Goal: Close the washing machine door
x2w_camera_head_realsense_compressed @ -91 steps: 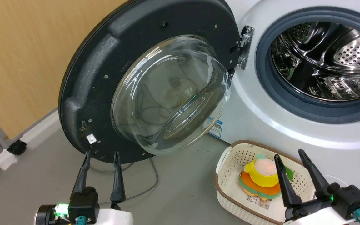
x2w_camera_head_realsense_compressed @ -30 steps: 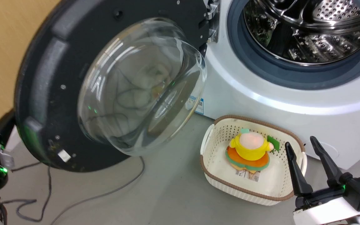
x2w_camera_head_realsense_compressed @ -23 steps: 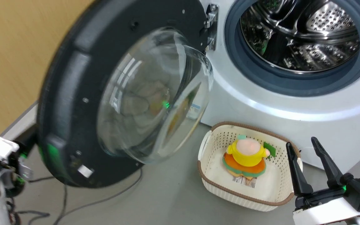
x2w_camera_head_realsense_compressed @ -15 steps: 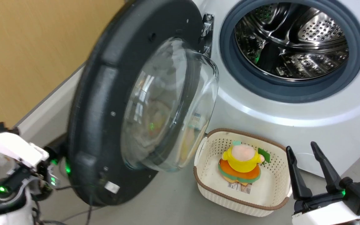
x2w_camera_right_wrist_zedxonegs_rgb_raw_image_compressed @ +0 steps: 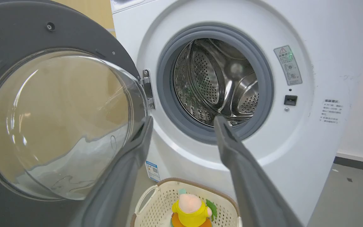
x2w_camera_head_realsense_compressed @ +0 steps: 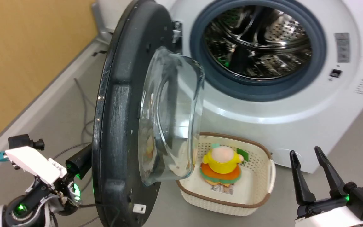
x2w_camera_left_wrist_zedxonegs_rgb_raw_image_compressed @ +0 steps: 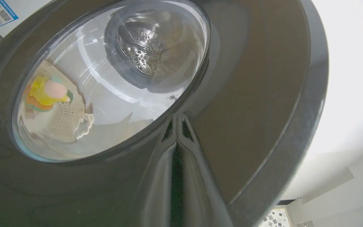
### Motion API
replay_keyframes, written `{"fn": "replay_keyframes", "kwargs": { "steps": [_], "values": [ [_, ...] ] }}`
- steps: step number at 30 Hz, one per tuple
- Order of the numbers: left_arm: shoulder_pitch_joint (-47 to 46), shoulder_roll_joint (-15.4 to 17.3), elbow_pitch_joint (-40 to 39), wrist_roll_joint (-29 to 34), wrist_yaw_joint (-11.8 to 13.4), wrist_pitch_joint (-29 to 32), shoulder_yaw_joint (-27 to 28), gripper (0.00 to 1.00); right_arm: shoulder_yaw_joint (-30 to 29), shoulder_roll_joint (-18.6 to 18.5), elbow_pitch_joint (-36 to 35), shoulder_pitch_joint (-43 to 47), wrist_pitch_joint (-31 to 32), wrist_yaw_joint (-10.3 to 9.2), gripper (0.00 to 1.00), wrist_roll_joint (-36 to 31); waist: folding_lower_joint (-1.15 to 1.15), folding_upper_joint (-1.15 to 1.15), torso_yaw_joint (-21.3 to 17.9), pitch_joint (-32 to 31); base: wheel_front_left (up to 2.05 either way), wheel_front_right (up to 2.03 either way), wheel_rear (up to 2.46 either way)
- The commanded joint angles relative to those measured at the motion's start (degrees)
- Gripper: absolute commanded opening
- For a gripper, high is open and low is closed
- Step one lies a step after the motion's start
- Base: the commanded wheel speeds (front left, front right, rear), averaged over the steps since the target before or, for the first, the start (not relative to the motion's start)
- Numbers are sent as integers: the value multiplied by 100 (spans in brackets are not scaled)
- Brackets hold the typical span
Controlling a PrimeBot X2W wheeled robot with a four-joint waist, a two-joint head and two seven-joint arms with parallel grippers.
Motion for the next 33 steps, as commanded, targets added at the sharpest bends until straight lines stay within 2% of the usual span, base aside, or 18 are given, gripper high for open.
{"fn": "replay_keyframes", "kwargs": {
  "steps": [1, 6, 13, 18, 23, 31, 32, 33],
  "values": [
    [105, -36, -93, -129, 64, -158, -76, 0, 6, -4, -4, 48, -25, 5, 100, 7, 0, 0, -179, 22, 0, 0, 0],
    [247, -45, -177, -631, 176, -794, -536, 0, 34, -27, 2, 18, -25, 5, 100, 6, 0, 0, -519, 88, 0, 0, 0],
    [487, -47, -166, -1331, 67, -1576, -1299, 0, 49, -73, -8, -39, -25, 5, 100, 10, 0, 0, -1064, 217, 0, 0, 0],
    [555, -47, -140, -1858, -147, -2103, -1825, 0, 35, -95, -9, -64, -25, 5, 100, 12, 0, 0, -1441, 308, 0, 0, 0],
    [483, -47, 53, -2078, -412, -2679, -2325, 0, 45, -110, -16, -124, -25, 5, 100, 25, 0, 0, -1826, 436, 0, 0, 0],
    [55, -47, 569, -1933, -843, -3530, -2936, 0, 43, -124, -35, -191, -25, 5, 100, 48, 0, 0, -2357, 659, 0, 0, 0],
    [-224, -47, 892, -1676, -981, -3965, -3157, 0, 40, -112, -47, -217, -25, 5, 100, 56, 0, 0, -2570, 758, 0, 0, 0],
    [-323, -47, 1015, -1603, -1005, -4113, -3225, 0, 35, -104, -53, -229, -25, 5, 100, 57, 0, 0, -2640, 797, 0, 0, 0]
  ]
}}
